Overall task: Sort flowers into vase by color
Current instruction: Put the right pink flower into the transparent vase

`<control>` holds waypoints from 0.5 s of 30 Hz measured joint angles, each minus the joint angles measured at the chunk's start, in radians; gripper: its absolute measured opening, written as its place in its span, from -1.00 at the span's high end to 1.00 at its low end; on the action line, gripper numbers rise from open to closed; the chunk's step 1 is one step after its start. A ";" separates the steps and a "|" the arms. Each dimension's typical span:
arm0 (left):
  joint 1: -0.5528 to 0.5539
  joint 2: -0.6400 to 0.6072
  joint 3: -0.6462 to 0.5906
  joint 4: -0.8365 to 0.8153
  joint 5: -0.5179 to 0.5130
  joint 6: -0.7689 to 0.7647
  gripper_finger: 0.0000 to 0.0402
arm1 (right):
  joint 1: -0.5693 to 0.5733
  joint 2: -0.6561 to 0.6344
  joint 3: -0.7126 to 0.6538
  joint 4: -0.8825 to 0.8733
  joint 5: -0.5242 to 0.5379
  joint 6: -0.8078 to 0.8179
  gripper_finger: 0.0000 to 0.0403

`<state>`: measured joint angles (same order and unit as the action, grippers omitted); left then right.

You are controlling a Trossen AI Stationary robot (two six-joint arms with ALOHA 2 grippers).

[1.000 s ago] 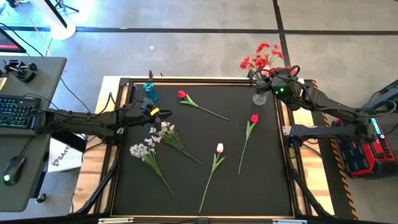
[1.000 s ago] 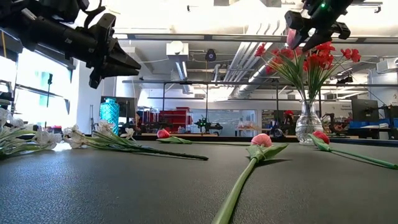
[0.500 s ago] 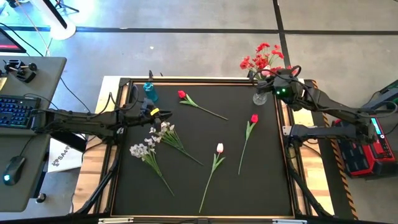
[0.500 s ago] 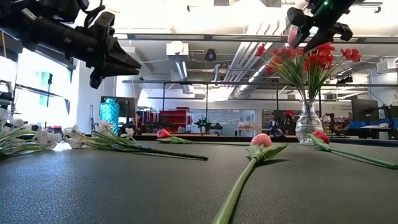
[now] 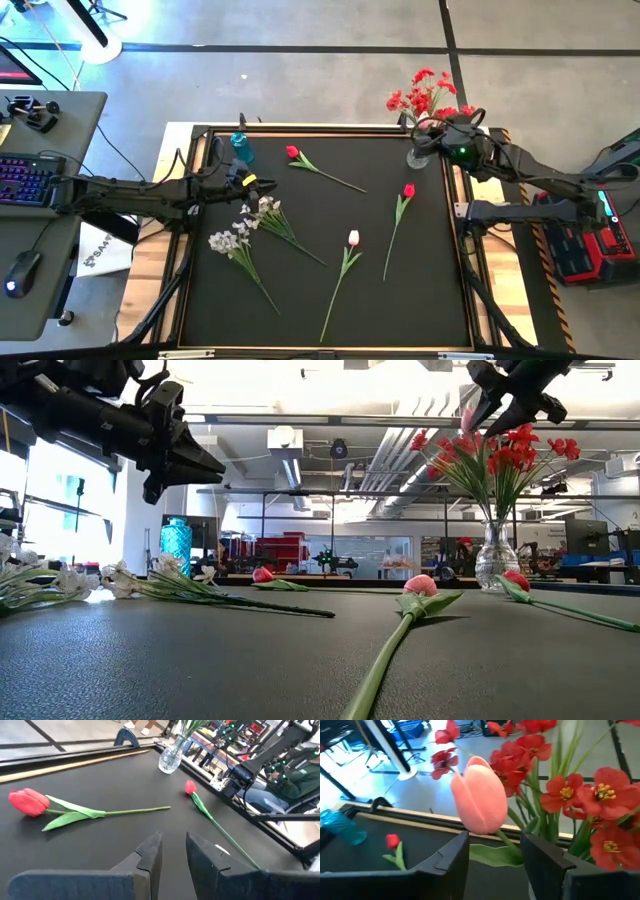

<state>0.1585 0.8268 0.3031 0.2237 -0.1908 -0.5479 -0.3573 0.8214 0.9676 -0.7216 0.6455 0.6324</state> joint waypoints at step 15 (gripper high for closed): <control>-0.002 0.000 0.000 -0.029 0.025 0.000 0.63 | 0.007 -0.058 0.000 0.000 -0.032 0.018 0.18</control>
<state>0.1562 0.8268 0.3031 0.1943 -0.1661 -0.5483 -0.3504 0.7634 0.9676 -0.7216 0.6131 0.6508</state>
